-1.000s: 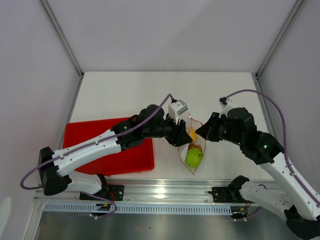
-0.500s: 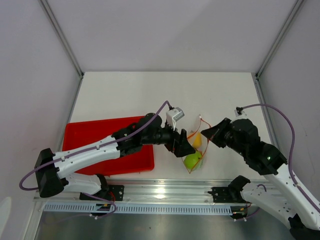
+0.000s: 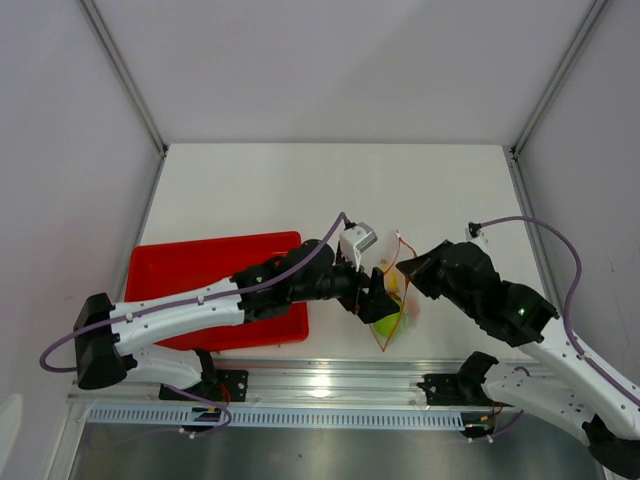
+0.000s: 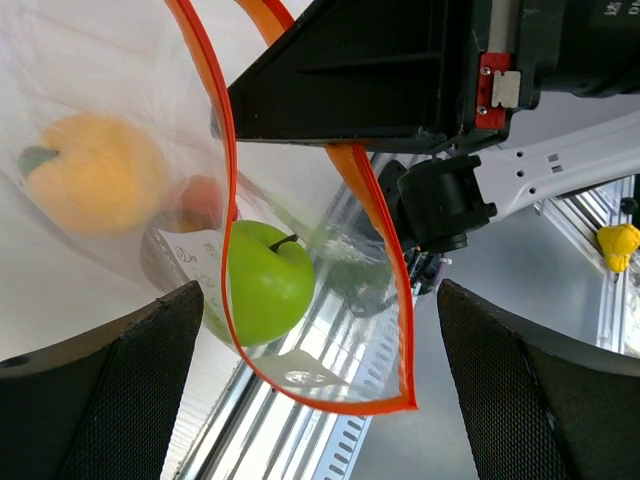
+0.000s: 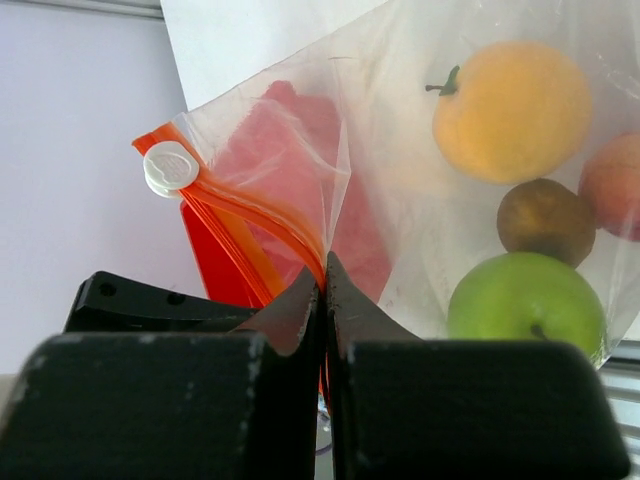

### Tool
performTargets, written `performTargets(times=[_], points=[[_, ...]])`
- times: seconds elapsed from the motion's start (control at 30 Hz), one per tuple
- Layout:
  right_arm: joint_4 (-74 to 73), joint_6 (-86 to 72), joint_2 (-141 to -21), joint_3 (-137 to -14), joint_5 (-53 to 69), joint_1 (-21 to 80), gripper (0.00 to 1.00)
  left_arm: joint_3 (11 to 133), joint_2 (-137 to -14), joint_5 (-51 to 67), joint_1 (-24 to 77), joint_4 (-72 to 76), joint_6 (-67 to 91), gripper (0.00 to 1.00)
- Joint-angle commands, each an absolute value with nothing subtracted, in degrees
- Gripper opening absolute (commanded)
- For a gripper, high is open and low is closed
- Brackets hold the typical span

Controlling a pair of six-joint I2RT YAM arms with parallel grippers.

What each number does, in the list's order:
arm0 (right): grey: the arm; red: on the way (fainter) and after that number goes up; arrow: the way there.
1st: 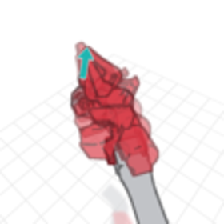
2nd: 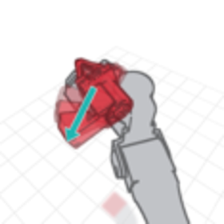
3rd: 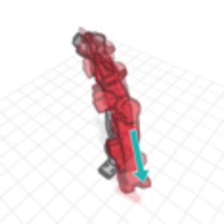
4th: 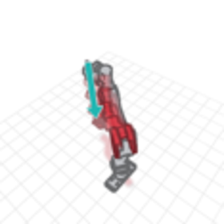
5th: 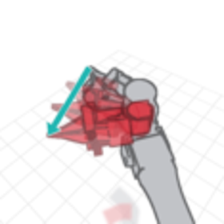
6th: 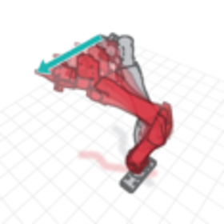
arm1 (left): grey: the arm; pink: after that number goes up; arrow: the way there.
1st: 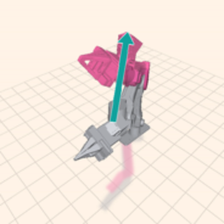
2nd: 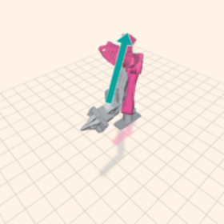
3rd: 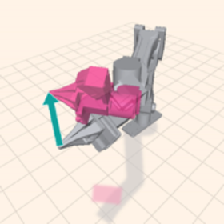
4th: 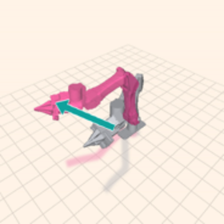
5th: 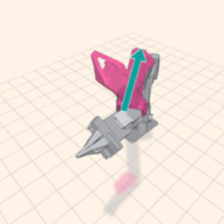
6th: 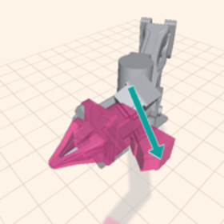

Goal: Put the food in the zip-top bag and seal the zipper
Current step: Adjust the zipper food storage bag at the center of the board.

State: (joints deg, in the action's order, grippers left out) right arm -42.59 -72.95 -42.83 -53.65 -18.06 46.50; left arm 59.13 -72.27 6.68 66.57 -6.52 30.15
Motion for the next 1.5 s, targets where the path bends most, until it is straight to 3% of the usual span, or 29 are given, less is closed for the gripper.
performTargets(times=[0.0,0.53,0.63,0.73,0.83,0.87,0.93,1.0,1.17,1.2,1.23,1.3,1.33,1.47], points=[[-42.80,-79.09,-42.63,-54.23,-24.86,48.77,0.00,62.31,-73.73,2.82,68.37,-5.62,30.06,0.99],[-44.21,-90.52,-40.17,-52.21,-31.55,53.96,0.00,72.85,-83.75,-24.68,75.59,-20.44,30.83,1.00],[-44.47,-91.84,-39.90,-51.77,-32.17,54.23,0.00,73.57,-85.60,-27.50,75.59,-22.85,32.60,0.94],[-44.56,-91.93,-39.99,-51.50,-32.43,54.40,0.00,71.81,-85.43,-27.42,75.59,-21.80,33.05,0.87],[-44.91,-91.85,-39.81,-51.33,-32.87,54.49,0.00,69.09,-83.68,-26.11,75.59,-18.55,32.35,0.70],[-44.91,-91.58,-39.73,-51.15,-32.96,54.49,0.01,68.12,-83.06,-25.84,75.59,-16.89,32.17,0.56],[-44.74,-90.71,-39.73,-51.24,-33.13,54.49,0.03,66.80,-81.65,-24.62,75.59,-15.13,30.86,0.46],[-43.60,-88.34,-39.81,-51.33,-33.05,54.49,0.08,66.01,-80.78,-22.42,75.50,-13.19,29.63,0.35],[-42.71,-81.84,-39.64,-52.29,-32.78,54.40,0.32,66.79,-80.77,-19.95,75.32,-14.23,27.07,0.02],[-42.45,-78.08,-39.29,-52.64,-32.70,54.32,0.36,67.06,-80.77,-20.13,75.15,-16.07,27.42,0.00],[-42.02,-75.87,-39.03,-53.43,-32.61,54.32,0.50,67.32,-80.34,-20.13,74.89,-16.69,27.51,0.01],[-42.18,-69.02,-38.32,-54.49,-32.17,54.05,0.63,66.71,-79.46,-18.81,74.45,-17.22,27.42,0.01],[-42.45,-66.65,-37.62,-55.01,-31.99,53.62,0.74,66.45,-77.97,-18.46,74.27,-17.40,26.99,0.01],[-42.45,-50.06,-34.99,-57.73,-28.67,51.77,0.79,63.73,-73.93,-13.82,72.26,-16.96,24.97,0.01]])
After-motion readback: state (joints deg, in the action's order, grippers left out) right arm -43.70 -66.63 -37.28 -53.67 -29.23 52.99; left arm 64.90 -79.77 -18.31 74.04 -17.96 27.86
